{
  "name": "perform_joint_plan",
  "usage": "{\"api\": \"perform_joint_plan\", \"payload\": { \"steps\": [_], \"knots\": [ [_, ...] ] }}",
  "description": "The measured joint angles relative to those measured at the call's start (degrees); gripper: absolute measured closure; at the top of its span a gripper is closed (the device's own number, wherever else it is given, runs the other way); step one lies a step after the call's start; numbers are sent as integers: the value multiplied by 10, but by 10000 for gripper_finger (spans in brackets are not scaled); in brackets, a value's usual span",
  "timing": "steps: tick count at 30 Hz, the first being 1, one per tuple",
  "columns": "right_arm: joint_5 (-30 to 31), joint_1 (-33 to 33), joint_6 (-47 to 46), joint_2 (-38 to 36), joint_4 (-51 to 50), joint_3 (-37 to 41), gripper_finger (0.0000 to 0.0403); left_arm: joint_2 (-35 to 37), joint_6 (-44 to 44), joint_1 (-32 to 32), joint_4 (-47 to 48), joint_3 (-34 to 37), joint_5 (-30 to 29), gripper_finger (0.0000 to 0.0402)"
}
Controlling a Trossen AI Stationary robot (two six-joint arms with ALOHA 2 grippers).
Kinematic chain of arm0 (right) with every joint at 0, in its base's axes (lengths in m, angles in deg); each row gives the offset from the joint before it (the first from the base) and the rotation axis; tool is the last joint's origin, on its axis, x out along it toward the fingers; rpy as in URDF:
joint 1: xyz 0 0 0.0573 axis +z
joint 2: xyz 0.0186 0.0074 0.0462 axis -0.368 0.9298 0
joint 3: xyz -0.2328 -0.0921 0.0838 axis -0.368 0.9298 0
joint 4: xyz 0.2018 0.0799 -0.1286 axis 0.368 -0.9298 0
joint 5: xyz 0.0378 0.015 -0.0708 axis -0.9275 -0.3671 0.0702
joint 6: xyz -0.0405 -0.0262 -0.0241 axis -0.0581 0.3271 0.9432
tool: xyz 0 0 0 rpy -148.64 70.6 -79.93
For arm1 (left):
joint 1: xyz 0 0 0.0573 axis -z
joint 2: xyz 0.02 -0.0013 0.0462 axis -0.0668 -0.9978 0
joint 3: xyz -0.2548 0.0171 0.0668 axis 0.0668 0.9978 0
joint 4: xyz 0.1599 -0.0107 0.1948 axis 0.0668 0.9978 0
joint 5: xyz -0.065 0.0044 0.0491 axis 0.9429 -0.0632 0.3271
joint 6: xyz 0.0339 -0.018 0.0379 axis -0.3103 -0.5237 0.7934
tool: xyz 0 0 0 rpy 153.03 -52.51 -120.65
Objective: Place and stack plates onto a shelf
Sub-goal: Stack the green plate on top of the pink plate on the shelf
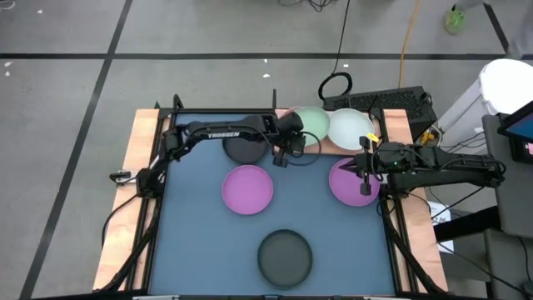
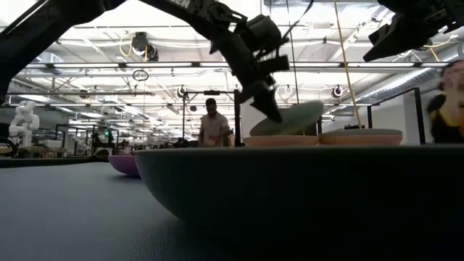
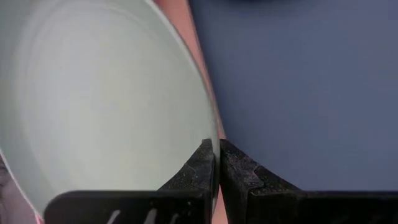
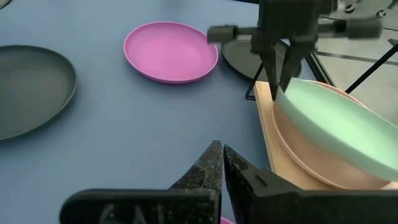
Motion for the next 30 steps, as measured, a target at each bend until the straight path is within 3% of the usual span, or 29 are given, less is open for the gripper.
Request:
{"api": "perform_joint_plan", "payload": {
  "steps": [18,30],
  "knots": [
    [0,0,3,0,0,0,403,-7,44,14,27,0,-72,382],
    [0,0,3,0,0,0,403,-7,50,19,44,0,-88,380]
  ]
}}
